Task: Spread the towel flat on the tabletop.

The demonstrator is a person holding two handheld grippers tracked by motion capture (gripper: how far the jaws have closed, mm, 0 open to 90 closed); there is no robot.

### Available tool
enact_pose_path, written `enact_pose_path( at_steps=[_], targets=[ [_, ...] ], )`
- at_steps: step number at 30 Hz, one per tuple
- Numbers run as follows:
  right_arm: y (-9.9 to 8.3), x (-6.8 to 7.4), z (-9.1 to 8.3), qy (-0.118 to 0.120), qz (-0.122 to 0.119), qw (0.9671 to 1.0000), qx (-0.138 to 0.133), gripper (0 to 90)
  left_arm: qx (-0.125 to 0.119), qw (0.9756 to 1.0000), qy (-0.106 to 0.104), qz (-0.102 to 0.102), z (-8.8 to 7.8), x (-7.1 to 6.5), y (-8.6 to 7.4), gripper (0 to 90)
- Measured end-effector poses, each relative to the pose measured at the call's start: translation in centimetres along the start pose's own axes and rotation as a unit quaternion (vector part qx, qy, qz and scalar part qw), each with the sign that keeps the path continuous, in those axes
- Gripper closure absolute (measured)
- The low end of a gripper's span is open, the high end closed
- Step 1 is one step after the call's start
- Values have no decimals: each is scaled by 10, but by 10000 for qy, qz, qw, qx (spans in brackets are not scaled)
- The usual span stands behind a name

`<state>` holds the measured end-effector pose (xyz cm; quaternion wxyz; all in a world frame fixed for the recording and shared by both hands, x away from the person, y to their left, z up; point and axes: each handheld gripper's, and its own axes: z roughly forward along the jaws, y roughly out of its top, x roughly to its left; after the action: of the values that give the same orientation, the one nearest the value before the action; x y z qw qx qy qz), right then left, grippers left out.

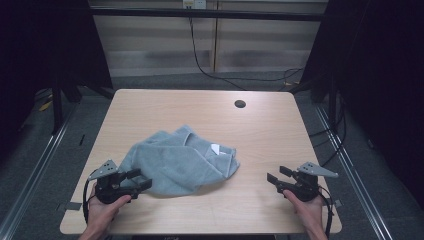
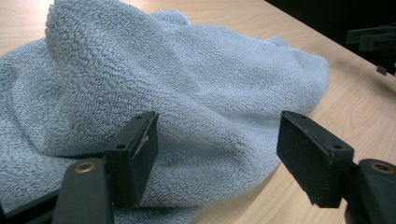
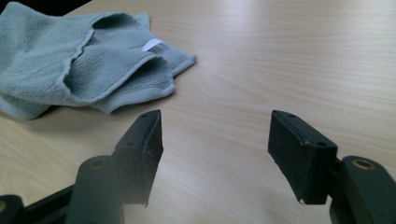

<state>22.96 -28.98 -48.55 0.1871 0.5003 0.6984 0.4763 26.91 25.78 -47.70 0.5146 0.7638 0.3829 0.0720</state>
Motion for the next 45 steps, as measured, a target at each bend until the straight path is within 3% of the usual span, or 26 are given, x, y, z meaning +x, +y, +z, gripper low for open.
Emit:
enact_pose_path(
  at_steps=[6,12,14,17,20,23,26,27,28,30,33,34,35,37,38,41,45],
  targets=[
    [4,7,5,285,-49,9994,189,357,79,9999,-94,73,1,-2,1,340],
    [13,30,18,824,-349,9948,483,410,133,9994,-178,248,-1,-9,8,413],
    [18,38,24,870,-434,9938,545,437,140,9994,-189,256,-1,-10,10,417],
    [28,46,37,943,-505,9926,569,448,151,9992,-173,328,4,-8,20,443],
    [42,52,54,1048,-605,9909,592,462,347,9985,-141,395,16,-2,31,456],
    [58,57,73,1133,-664,9895,604,466,485,9974,-240,466,28,6,45,454],
    [67,60,87,1202,-763,9875,672,465,522,9973,-219,467,35,11,51,458],
    [74,64,100,1220,-826,9864,734,464,459,9980,-225,372,40,16,52,473],
    [74,64,100,1220,-826,9864,734,464,459,9980,-225,372,40,16,52,486],
    [74,70,121,1277,-844,9845,863,427,577,9976,-79,381,49,22,40,501],
    [60,73,141,1236,-824,9837,1010,370,1020,9936,-66,476,59,25,21,535],
    [55,75,146,1188,-835,9835,1079,359,1020,9936,-66,476,59,25,21,551],
    [52,76,151,1156,-928,9813,1232,347,1220,9908,-102,585,64,24,13,559],
    [49,77,153,1145,-1017,9801,1263,347,1204,9905,-68,654,64,23,13,564],
    [47,77,153,1150,-894,9818,1221,352,1226,9906,-75,606,63,23,13,576],
    [41,79,152,1096,-951,9812,1268,414,1196,9909,-86,606,63,21,11,581],
    [41,84,146,1039,-1142,9776,1428,547,1228,9903,-218,604,58,10,5,582]
  ],
)
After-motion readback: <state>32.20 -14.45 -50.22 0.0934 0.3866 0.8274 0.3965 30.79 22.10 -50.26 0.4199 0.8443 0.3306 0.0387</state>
